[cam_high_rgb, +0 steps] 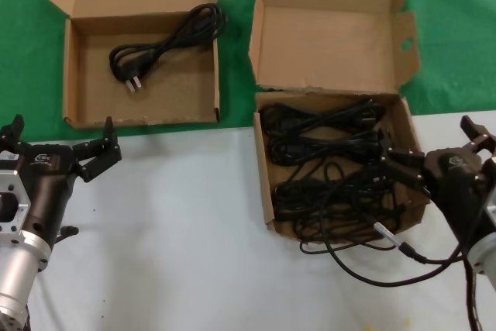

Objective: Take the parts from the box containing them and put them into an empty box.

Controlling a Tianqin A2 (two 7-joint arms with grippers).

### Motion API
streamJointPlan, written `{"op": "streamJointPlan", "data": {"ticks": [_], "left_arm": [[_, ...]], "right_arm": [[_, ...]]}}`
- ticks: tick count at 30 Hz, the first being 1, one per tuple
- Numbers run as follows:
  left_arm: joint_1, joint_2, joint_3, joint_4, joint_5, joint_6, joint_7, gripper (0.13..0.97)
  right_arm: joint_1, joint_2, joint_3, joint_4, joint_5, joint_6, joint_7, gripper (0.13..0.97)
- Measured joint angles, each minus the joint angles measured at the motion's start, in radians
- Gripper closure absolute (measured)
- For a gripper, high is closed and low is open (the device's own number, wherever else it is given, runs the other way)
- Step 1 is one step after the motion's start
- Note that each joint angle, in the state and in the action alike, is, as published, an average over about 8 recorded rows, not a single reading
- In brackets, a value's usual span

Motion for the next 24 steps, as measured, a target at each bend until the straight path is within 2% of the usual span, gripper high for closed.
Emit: {"op": "streamJointPlan", "data": {"ticks": [24], "left_arm": [[0.000,0.000,0.000,0.000,0.000,0.000,0.000,0.132]], "right_arm": [[0.000,0.000,0.000,0.000,0.000,0.000,0.000,0.129]]}}
